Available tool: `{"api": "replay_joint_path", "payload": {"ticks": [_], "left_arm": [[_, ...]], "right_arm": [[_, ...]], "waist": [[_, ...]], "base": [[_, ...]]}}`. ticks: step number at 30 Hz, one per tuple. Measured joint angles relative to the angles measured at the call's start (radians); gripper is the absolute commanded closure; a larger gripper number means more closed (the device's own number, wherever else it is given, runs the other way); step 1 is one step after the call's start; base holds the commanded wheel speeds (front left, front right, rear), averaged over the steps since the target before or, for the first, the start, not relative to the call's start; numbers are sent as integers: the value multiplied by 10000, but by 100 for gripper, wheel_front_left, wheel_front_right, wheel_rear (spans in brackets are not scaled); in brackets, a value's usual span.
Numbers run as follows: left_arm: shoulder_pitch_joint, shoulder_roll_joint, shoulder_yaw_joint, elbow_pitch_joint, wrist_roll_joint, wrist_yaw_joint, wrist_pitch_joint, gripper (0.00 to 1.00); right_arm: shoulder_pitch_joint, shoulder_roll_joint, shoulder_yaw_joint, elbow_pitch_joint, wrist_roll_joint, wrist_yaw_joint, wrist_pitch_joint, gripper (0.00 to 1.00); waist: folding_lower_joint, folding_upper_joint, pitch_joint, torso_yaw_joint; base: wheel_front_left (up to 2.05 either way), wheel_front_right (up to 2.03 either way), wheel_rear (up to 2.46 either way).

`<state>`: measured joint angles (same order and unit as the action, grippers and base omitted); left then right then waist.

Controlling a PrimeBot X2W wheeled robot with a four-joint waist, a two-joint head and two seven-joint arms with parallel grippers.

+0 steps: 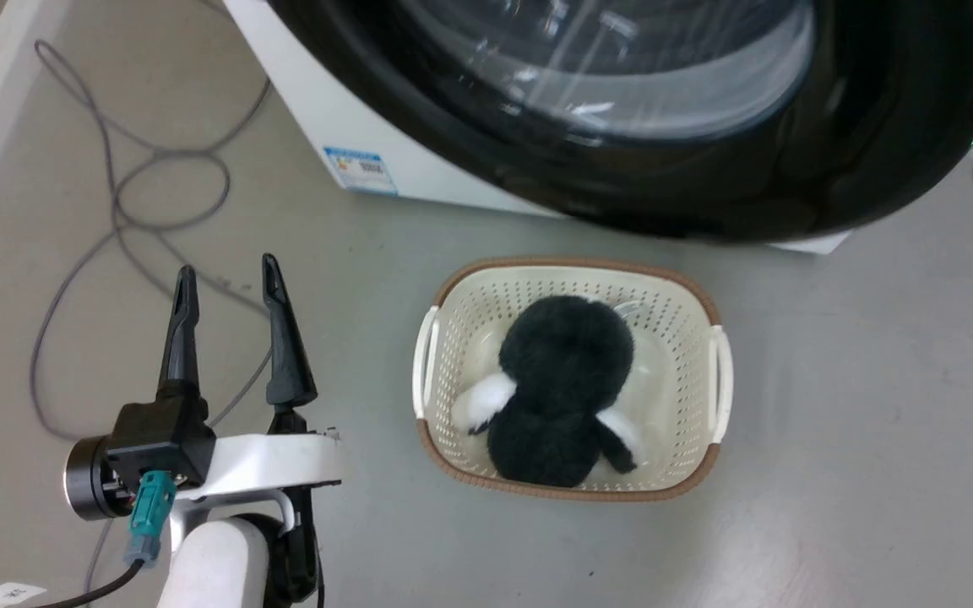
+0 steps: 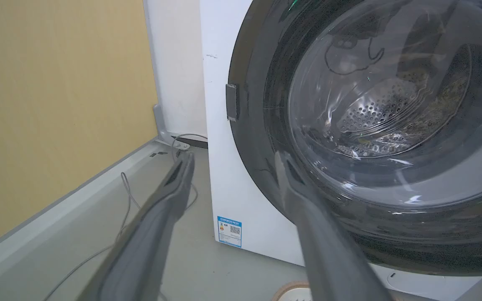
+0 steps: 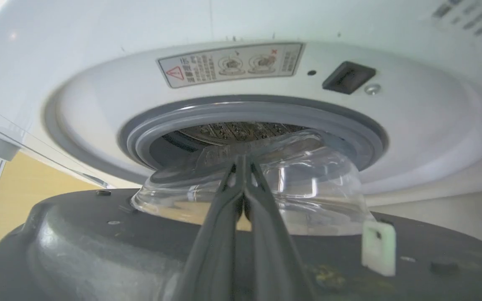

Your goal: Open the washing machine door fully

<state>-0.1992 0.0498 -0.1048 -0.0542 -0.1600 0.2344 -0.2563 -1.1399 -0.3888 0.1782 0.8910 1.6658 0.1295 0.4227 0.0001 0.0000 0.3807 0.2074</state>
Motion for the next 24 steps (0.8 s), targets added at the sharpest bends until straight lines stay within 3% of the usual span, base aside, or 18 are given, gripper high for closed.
{"api": "replay_joint_path", "payload": {"ticks": [14, 24], "left_arm": [[620, -2, 305, 188, 274, -280, -2, 0], [1258, -4, 418, 322, 441, -437, -2, 0]], "right_arm": [[2802, 345, 598, -1987, 4, 2, 1638, 100], [5475, 1177, 851, -4151, 506, 0, 2406, 100]], "waist": [[-1, 0, -1151, -579], [-2, 0, -2181, -752]], "base": [[0, 0, 0], [0, 0, 0]]}}
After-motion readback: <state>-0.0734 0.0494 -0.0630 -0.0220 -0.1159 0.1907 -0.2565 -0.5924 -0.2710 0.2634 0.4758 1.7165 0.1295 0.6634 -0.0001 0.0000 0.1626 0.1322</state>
